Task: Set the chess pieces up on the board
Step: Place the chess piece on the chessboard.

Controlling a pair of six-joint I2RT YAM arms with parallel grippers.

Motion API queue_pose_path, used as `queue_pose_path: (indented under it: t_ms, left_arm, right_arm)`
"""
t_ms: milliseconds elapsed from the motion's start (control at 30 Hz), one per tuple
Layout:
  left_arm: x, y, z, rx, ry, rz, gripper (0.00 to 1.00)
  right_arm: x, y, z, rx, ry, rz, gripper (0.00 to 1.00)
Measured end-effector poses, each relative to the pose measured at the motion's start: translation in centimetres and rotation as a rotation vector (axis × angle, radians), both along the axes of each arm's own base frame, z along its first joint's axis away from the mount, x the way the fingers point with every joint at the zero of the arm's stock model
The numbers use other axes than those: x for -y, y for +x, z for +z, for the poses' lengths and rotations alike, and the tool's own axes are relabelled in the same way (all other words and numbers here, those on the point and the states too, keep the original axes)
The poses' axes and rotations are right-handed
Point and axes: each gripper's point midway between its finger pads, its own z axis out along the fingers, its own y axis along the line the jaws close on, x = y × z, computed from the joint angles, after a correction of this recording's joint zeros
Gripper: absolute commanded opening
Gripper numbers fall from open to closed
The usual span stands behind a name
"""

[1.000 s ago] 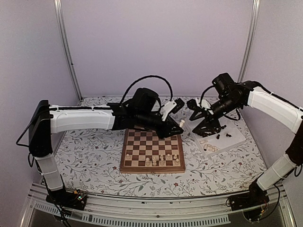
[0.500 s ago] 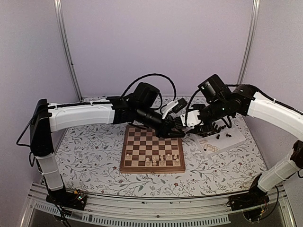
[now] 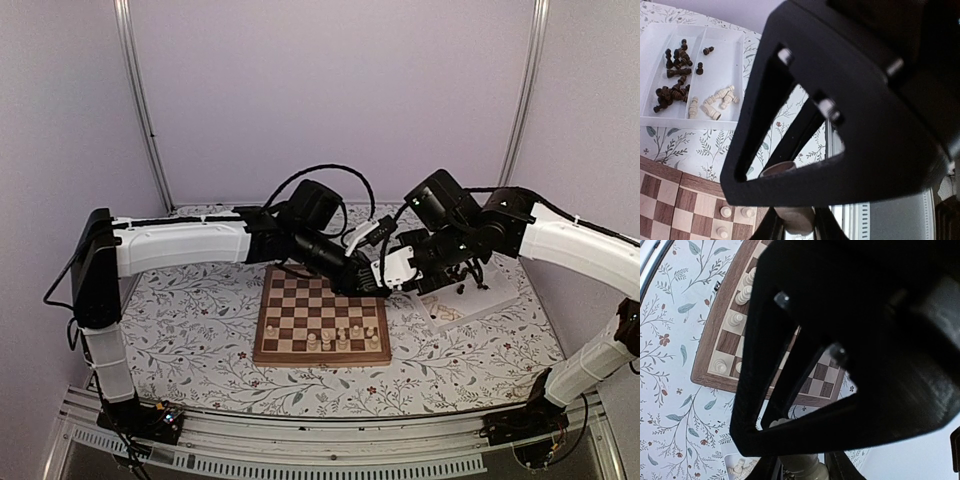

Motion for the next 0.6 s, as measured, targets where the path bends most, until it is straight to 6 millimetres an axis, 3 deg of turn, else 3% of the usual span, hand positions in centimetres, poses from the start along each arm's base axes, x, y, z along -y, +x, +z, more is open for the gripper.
queue_pose_path:
  t_ms: [200, 333, 433, 600]
  left_arm:
    - [-0.1, 0.3, -0.4, -0.012, 0.016, 0.019, 0.42]
    - [-1.0, 0.9, -1.0, 0.042, 0.013, 0.065, 0.48]
    - [-3.5, 0.2, -1.8, 0.094, -0.004, 0.113, 0.5]
    - [-5.7, 0.6, -0.7, 0.215, -0.084, 0.207, 0.51]
  right_arm:
    - [0.0, -0.4, -0.8, -0.003, -0.018, -0.003, 0.19]
    - [0.0, -0.3, -0.9, -0.067, 0.034, -0.033, 0.17]
    - [0.2, 0.3, -0.3, -0.163, 0.139, -0.079, 0.13]
    - [1.9, 2.1, -0.3, -0.323, 0.305, -0.179, 0.13]
